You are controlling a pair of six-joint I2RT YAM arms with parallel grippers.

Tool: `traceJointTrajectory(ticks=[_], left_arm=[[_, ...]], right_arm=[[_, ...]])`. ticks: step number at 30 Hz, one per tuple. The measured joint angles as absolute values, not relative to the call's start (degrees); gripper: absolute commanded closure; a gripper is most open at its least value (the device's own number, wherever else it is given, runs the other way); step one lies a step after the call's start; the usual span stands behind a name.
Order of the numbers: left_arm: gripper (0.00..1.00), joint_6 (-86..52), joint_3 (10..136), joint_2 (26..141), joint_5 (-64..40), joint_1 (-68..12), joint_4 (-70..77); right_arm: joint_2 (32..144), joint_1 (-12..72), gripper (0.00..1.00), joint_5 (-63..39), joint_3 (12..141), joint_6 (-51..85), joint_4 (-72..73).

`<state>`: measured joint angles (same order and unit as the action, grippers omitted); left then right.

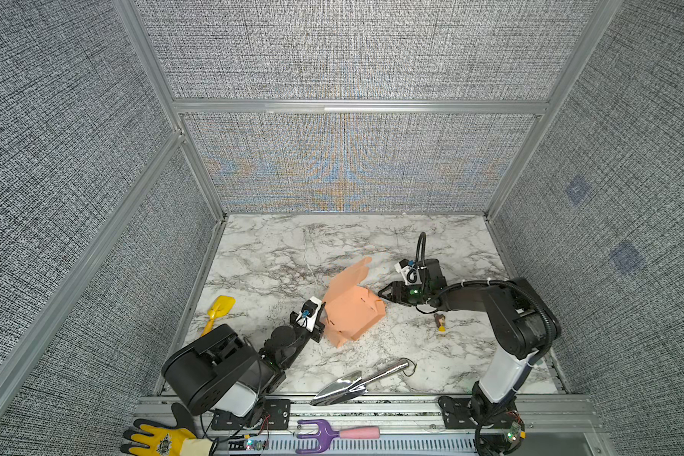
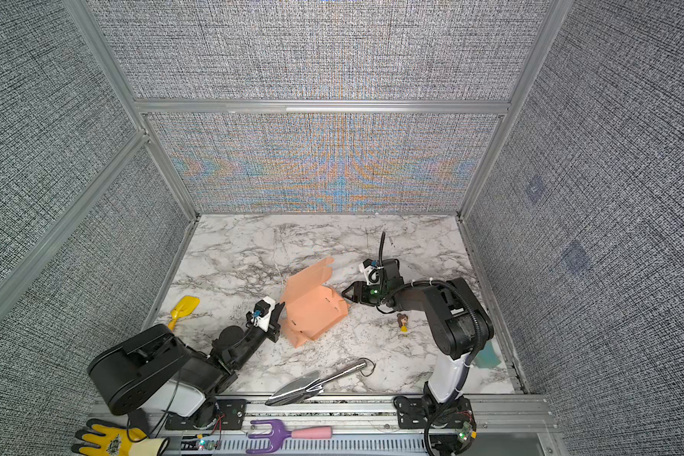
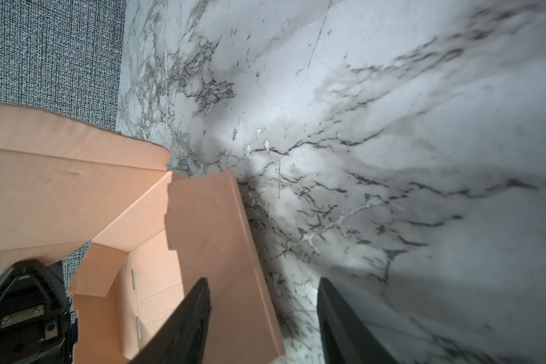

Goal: Assemble paper box
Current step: Fold the bottom flaps of a flat cardboard box at the center of the table.

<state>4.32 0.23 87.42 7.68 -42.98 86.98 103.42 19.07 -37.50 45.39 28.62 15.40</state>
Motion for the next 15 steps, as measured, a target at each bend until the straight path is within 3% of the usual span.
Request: traceJointTrajectory(ticks=[5, 15], left_arm=[[1.00, 4.7, 0.6, 95.0, 4.4, -43.0, 90.8], [1.00, 4.3, 3.5, 94.6, -0.8, -42.5, 92.9]], right_arm=[[102.5, 20.0, 0.43, -37.8, 46.2, 28.6, 14.2], [101.5, 20.6, 0.43, -37.7, 46.1, 27.9, 12.8]])
